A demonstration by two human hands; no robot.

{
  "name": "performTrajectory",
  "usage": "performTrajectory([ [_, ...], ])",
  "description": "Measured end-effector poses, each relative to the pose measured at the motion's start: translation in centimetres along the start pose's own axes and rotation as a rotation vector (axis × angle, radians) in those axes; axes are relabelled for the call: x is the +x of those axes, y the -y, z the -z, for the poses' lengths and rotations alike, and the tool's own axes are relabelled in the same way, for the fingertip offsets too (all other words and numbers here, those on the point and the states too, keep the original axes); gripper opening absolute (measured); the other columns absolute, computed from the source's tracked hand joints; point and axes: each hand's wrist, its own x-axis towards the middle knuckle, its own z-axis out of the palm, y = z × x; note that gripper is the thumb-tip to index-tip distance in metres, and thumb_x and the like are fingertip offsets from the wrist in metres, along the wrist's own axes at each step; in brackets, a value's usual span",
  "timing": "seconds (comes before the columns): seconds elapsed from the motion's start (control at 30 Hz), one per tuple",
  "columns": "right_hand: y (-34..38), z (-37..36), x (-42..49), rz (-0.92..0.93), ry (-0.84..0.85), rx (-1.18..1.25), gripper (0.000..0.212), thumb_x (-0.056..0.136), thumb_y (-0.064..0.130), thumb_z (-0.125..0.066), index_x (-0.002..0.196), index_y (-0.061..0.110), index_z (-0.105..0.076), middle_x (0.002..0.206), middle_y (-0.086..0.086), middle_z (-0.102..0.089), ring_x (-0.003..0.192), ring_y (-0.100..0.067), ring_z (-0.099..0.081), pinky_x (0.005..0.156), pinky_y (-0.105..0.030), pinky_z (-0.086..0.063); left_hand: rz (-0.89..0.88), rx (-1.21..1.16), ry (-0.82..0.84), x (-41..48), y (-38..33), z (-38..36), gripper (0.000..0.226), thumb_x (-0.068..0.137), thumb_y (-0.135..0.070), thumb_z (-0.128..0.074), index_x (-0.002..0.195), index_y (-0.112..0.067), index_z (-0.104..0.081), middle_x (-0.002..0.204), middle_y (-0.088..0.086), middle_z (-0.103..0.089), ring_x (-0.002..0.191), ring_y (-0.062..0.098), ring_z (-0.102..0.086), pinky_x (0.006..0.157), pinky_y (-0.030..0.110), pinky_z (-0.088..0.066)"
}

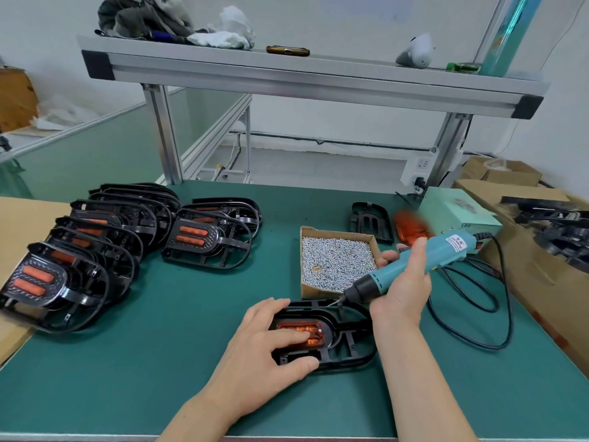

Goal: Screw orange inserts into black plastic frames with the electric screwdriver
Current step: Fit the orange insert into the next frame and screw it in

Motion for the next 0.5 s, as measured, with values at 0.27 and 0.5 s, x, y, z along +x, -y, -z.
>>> performTrajectory([
  [0.27,-1.0,1.1,1.3,-0.128,0.003,0.186,0.031,0.103,0.041,-0.052,0.12,0.015,-0.054,0.074,-0.003,-0.069,0.071,-0.014,-0.065,0.068,-0.025,-0.057,0.025,0.043,0.045,0.0,-0.2,0.0,0.048,0.073,-0.084,-0.05,0.114,-0.061,-0.061,0.151,-0.037,-0.02,0.146,-0.01,-0.002,0.119,0.026,-0.018],
  [0.5,-0.3,1.1,1.9,-0.202,0.154,0.214,0.031,0.105,0.029,-0.052,0.129,0.01,-0.049,0.094,-0.012,-0.071,0.092,-0.019,-0.068,0.091,-0.034,-0.057,0.021,0.081,0.038,0.1,-0.1,-0.2,0.06,0.077,-0.09,-0.036,0.123,-0.06,-0.057,0.156,-0.035,-0.012,0.147,-0.011,0.004,0.118,0.021,-0.014],
])
